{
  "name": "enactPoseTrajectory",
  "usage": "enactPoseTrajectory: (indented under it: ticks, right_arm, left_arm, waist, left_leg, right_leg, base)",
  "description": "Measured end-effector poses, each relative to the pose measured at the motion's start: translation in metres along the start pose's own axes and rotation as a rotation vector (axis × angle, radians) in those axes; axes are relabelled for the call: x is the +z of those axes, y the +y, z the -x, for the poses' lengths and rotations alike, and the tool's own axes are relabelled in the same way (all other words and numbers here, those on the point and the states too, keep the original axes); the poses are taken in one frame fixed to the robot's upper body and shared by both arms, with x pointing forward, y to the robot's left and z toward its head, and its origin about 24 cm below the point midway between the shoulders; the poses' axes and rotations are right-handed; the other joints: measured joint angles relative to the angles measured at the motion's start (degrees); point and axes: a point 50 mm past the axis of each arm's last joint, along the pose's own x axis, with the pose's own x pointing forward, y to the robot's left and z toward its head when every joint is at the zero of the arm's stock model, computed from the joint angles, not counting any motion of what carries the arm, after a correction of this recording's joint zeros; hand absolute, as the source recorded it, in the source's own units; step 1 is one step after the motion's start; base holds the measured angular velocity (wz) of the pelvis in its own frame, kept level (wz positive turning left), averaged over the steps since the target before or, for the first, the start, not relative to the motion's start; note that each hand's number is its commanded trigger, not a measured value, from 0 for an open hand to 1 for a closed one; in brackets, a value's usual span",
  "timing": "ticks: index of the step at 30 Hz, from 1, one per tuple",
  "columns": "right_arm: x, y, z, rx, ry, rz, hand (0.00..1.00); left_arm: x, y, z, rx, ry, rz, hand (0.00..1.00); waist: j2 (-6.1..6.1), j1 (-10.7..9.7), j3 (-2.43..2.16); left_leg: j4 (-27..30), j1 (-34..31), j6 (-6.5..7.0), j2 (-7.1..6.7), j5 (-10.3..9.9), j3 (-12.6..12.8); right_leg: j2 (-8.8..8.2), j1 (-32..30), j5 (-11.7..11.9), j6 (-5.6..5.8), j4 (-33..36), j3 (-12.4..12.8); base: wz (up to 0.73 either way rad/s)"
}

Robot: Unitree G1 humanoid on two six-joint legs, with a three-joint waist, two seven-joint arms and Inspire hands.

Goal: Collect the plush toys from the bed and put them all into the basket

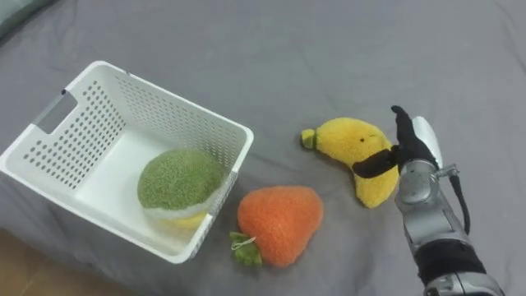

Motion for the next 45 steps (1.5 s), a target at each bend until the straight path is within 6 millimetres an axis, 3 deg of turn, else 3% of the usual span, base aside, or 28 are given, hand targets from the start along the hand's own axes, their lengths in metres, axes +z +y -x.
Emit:
enactPoseTrajectory:
  ticks: [6, 15, 23, 29, 31, 34, 35, 37, 38, 39, 40, 45]
  right_arm:
    - [-0.009, -0.013, -0.007, -0.032, 0.068, 0.025, 0.0]
    - [-0.016, -0.008, -0.009, -0.015, 0.099, 0.061, 0.0]
    - [-0.023, -0.005, -0.007, -0.02, 0.132, 0.043, 0.0]
    - [-0.023, -0.007, -0.007, -0.053, 0.127, 0.04, 0.0]
    - [-0.023, -0.007, -0.007, -0.061, 0.126, 0.039, 0.13]
    - [-0.024, -0.008, -0.008, -0.062, 0.134, 0.04, 0.15]
    - [-0.025, -0.008, -0.008, -0.062, 0.133, 0.039, 0.22]
    - [-0.024, -0.009, -0.008, -0.073, 0.132, 0.04, 0.45]
    - [-0.024, -0.01, -0.008, -0.077, 0.132, 0.04, 0.68]
    - [-0.024, -0.011, -0.008, -0.086, 0.132, 0.041, 0.68]
    - [-0.024, -0.013, -0.009, -0.095, 0.133, 0.043, 1.0]
    - [-0.025, -0.015, -0.01, -0.109, 0.154, 0.022, 1.0]
  left_arm:
    - [0.013, -0.004, -0.002, -0.021, -0.03, 0.044, 0.0]
    - [0.032, -0.013, -0.002, -0.075, -0.083, 0.109, 0.0]
    - [0.035, -0.019, -0.001, -0.103, -0.093, 0.112, 0.0]
    - [0.037, -0.019, -0.002, -0.106, -0.094, 0.117, 0.0]
    - [0.038, -0.02, -0.002, -0.107, -0.098, 0.113, 0.0]
    - [0.039, -0.021, -0.001, -0.111, -0.105, 0.104, 0.0]
    - [0.039, -0.021, -0.001, -0.111, -0.106, 0.104, 0.0]
    - [0.04, -0.021, -0.001, -0.11, -0.116, 0.107, 0.0]
    - [0.04, -0.021, -0.001, -0.11, -0.119, 0.107, 0.0]
    - [0.04, -0.021, -0.001, -0.11, -0.121, 0.108, 0.0]
    - [0.04, -0.021, -0.001, -0.11, -0.121, 0.107, 0.0]
    - [0.04, -0.022, -0.001, -0.114, -0.123, 0.097, 0.0]
  waist:
    - [0.43, 0.78, 0.41]
    - [0.8, 1.28, 0.79]
    - [1.12, 1.85, 1.01]
    - [1.72, 2.25, 1.45]
    - [1.74, 2.34, 1.46]
    - [1.83, 2.4, 1.52]
    - [1.83, 2.39, 1.52]
    - [1.86, 2.39, 1.54]
    - [1.86, 2.39, 1.54]
    - [1.86, 2.39, 1.54]
    - [1.88, 2.42, 1.55]
    - [1.96, 2.54, 1.58]
  left_leg:
    - [-0.02, -2.79, 0.09, 0.04, 0.06, 0.52]
    - [-0.14, -4.68, 0.09, 0.06, 0.07, 1.17]
    - [-0.1, -6.33, 0.17, 0.14, 0.14, 1.47]
    - [-0.09, -6.93, 0.36, 0.03, 0.31, 1.52]
    - [-0.08, -7.13, 0.39, 0.03, 0.32, 1.54]
    - [-0.09, -7.17, 0.39, 0.04, 0.32, 1.57]
    - [-0.09, -7.17, 0.39, 0.04, 0.32, 1.57]
    - [-0.1, -7.22, 0.39, 0.04, 0.32, 1.52]
    - [-0.09, -7.25, 0.39, 0.04, 0.32, 1.5]
    - [-0.09, -7.25, 0.39, 0.04, 0.32, 1.48]
    - [-0.08, -7.26, 0.39, 0.04, 0.32, 1.46]
    - [-0.05, -7.27, 0.39, 0.03, 0.33, 1.39]
  right_leg:
    - [-0.42, -3.25, 0.0, 0.0, 0.35, 0.42]
    - [-0.48, -5.38, -0.01, 0.01, 0.26, 1.38]
    - [-0.52, -7.25, -0.01, 0.02, 0.6, 1.5]
    - [-0.76, -8.15, -0.02, 0.03, 1.27, 1.37]
    - [-0.76, -8.3, -0.02, 0.03, 1.27, 1.38]
    - [-0.75, -8.38, -0.02, 0.03, 1.29, 1.4]
    - [-0.74, -8.38, -0.02, 0.03, 1.31, 1.4]
    - [-0.73, -8.39, -0.02, 0.04, 1.32, 1.37]
    - [-0.73, -8.4, -0.02, 0.04, 1.32, 1.37]
    - [-0.73, -8.4, -0.02, 0.04, 1.32, 1.37]
    - [-0.72, -8.4, -0.02, 0.04, 1.32, 1.37]
    - [-0.73, -8.4, -0.02, 0.04, 1.31, 1.34]
  base:
    - [-0.04]
    - [-0.03]
    - [-0.02]
    - [0.0]
    - [0.0]
    - [0.0]
    - [0.0]
    - [0.0]
    - [0.0]
    - [0.0]
    - [0.0]
    - [0.0]
